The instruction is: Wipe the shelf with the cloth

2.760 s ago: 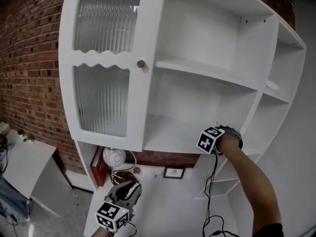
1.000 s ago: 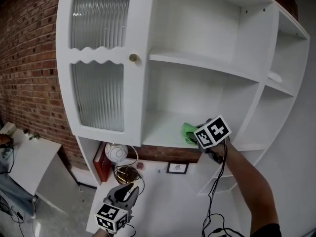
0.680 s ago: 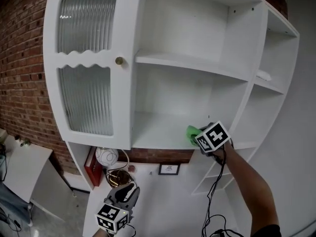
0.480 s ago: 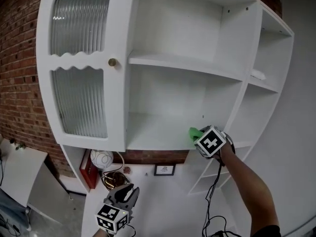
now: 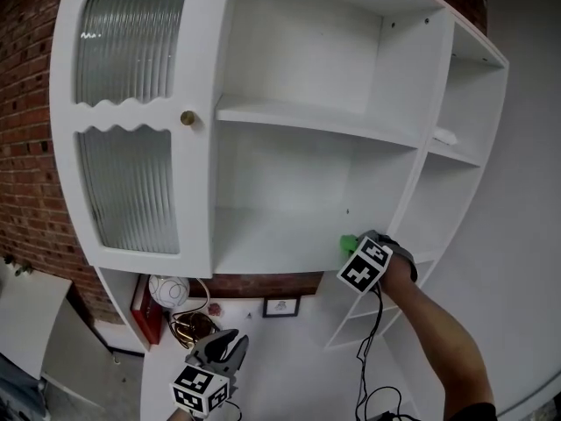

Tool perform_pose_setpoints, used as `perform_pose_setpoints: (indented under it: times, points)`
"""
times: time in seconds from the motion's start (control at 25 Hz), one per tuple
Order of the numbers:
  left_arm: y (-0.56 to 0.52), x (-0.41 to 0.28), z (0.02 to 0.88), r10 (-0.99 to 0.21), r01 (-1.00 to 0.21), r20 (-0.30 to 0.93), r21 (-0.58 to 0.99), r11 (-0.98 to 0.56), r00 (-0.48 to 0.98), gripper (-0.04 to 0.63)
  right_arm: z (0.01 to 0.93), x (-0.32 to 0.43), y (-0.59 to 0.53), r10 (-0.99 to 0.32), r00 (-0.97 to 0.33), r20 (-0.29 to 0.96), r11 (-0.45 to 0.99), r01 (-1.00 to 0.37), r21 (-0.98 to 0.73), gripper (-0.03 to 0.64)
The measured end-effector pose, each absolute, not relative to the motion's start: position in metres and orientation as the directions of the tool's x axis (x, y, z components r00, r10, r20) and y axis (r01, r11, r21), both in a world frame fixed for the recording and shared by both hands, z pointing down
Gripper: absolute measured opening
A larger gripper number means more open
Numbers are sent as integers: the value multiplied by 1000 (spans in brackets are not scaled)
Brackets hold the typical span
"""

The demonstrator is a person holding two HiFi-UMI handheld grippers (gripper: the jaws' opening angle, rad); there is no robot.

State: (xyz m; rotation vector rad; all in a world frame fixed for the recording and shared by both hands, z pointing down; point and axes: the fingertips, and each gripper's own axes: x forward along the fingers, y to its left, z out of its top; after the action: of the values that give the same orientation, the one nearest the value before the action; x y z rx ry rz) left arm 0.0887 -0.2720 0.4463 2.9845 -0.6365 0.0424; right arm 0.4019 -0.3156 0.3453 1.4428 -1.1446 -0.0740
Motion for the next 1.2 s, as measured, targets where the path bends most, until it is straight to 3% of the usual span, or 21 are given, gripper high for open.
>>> perform_pose_setpoints:
  times: [0.48, 0.56, 0.68, 0.8, 0.92, 1.04, 1.2]
  points:
    - [-275, 85, 455, -409, -414, 59, 119, -903, 910, 80, 339, 397, -312, -678, 615, 403, 250, -323, 913, 100]
    - [-275, 83, 456, -417, -421, 63, 120, -899, 907, 80, 331, 391, -311, -735, 554, 390, 195, -377, 905, 100]
    - [-276, 80, 457, -431, -436, 67, 122, -891, 900, 80, 312, 372, -305, -845, 380, 375, 100, -578, 810, 100]
    - [-279, 72, 457, -461, -467, 69, 123, -876, 884, 80, 288, 347, -294, -941, 193, 278, 43, -747, 663, 101]
    - [-283, 63, 455, -500, -505, 69, 121, -855, 863, 80, 278, 321, -276, -985, 11, 173, 75, -872, 483, 101]
    - [-284, 58, 449, -530, -534, 62, 119, -837, 846, 80, 281, 300, -256, -994, -99, 54, 111, -937, 330, 101]
    - [-277, 55, 446, -549, -553, 63, 117, -825, 833, 80, 314, 278, -231, -989, -141, -53, 120, -951, 284, 100]
